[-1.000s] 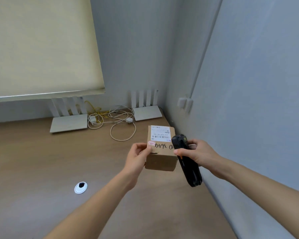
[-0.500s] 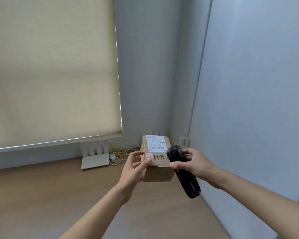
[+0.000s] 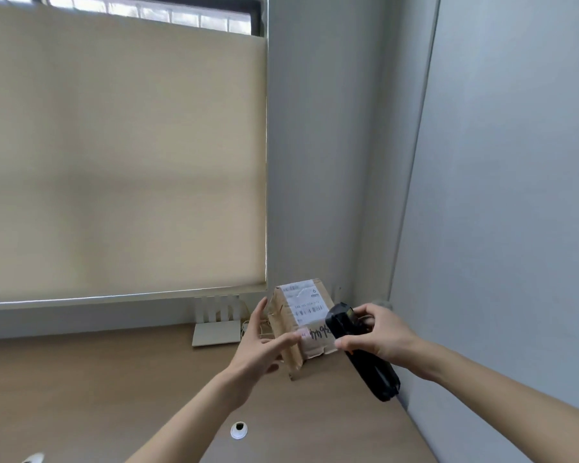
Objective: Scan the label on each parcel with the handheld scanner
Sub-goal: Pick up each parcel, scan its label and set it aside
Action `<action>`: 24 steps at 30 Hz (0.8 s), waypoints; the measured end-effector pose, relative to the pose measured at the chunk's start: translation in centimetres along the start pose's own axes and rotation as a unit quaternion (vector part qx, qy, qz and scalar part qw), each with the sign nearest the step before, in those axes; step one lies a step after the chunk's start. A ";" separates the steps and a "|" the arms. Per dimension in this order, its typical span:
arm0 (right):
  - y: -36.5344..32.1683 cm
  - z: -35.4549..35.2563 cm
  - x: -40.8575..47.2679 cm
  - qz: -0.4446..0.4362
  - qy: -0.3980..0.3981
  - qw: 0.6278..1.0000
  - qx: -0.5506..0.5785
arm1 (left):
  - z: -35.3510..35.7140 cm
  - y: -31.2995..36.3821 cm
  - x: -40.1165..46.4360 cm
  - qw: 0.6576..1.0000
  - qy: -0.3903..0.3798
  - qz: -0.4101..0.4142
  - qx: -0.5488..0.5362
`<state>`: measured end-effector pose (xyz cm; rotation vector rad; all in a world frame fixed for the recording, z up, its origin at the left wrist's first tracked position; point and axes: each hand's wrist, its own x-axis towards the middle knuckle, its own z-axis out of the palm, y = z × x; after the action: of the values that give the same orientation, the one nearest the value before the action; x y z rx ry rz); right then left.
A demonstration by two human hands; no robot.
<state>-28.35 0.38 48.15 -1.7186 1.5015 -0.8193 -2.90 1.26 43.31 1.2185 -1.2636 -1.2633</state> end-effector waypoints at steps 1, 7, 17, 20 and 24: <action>0.1 0.1 -0.1 -0.002 -0.002 1.000 -0.003 | -0.3 -0.1 -0.4 1.000 -0.013 -0.002 0.004; 0.4 1.5 -0.9 -0.013 -0.027 0.999 -0.028 | -1.1 -1.0 -2.5 1.000 -0.011 -0.005 -0.006; -1.5 2.4 -2.3 -0.036 -0.030 0.973 -0.225 | -2.2 -1.6 -3.7 0.992 0.105 0.061 0.036; -1.9 2.4 -2.6 -0.028 -0.040 0.957 -0.286 | -2.5 -1.5 -4.2 0.985 0.133 0.076 0.085; -2.1 2.2 -3.2 -0.012 -0.041 0.943 -0.330 | -2.7 -1.3 -4.9 0.974 0.153 0.098 0.138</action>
<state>-25.76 3.93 48.64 -2.2119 1.8242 -0.2434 0.10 6.06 42.21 1.3852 -1.3197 -0.7417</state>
